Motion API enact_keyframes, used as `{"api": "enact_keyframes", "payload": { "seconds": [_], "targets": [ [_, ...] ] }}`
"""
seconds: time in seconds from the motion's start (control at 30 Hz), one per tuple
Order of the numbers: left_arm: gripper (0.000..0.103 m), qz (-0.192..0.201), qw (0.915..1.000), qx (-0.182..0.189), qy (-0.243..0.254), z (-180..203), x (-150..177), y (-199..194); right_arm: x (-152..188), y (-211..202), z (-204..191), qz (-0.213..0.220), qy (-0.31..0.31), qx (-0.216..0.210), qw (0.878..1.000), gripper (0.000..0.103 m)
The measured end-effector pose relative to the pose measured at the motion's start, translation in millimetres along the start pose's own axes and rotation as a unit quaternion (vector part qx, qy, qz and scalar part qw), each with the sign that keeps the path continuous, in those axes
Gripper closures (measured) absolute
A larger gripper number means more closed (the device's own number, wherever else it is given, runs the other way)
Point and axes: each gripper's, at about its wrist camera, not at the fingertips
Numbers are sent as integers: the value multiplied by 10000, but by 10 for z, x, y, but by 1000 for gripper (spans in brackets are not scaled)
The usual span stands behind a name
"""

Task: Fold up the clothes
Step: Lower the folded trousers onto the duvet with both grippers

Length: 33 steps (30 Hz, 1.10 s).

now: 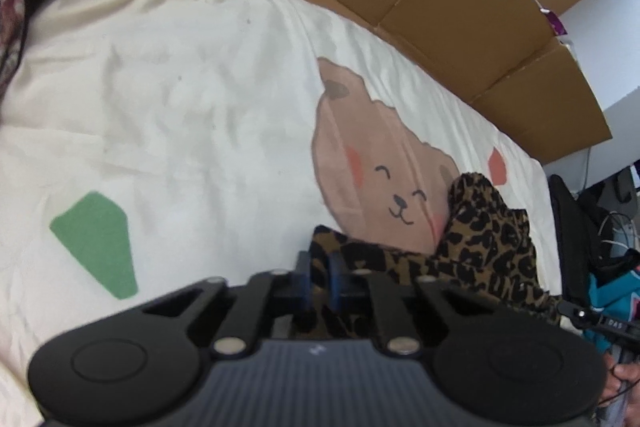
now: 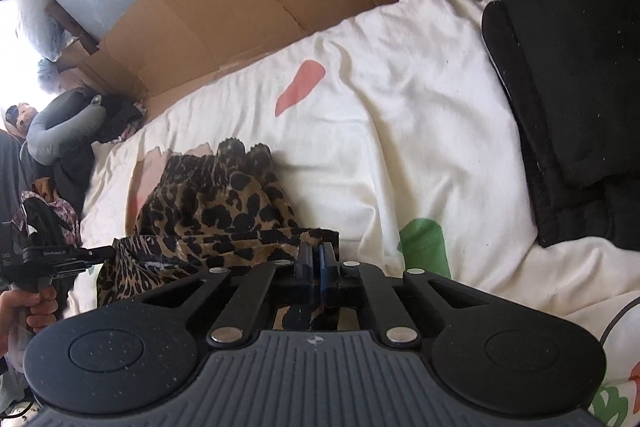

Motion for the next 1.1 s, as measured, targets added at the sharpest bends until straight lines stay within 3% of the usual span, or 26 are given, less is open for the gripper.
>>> {"api": "enact_keyframes", "payload": {
  "seconds": [0.23,0.47,0.57,0.67,0.87,0.93,1.0,1.03,1.1],
  "targets": [
    [101,326,9994,106,-45,0,30,-154,-16,-78,-37,219,26,-13,9998,103],
    [101,158,9998,-135,47,24,-5,-24,-73,155,-3,8,29,177,9998,103],
    [96,72,9997,-173,144,47,-7,-9,-78,249,6,-126,-19,217,9997,102],
    [78,2,9996,-176,228,61,3,-1,-75,245,-49,-138,-221,359,9990,98],
    [76,-16,9986,-325,408,84,44,18,-61,224,-90,-160,-451,480,9977,95],
    [76,-11,9983,-367,452,96,36,21,-48,210,-83,-177,-436,486,9977,92],
    [76,-24,9978,-404,516,110,12,38,-30,216,-98,-194,-482,515,9973,73],
    [76,-17,9976,-429,543,119,2,48,-21,223,-109,-203,-514,526,9971,70],
    [76,-26,9974,-460,563,132,-16,79,-10,248,-134,-226,-581,564,9965,68]
  ]
}}
Point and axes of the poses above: each gripper's, at about its wrist camera, not at the fingertips, and y roughly the way its jaws point, z to its right, x to its underside, and after that the axes turned 11 degrees about -z, right-handed
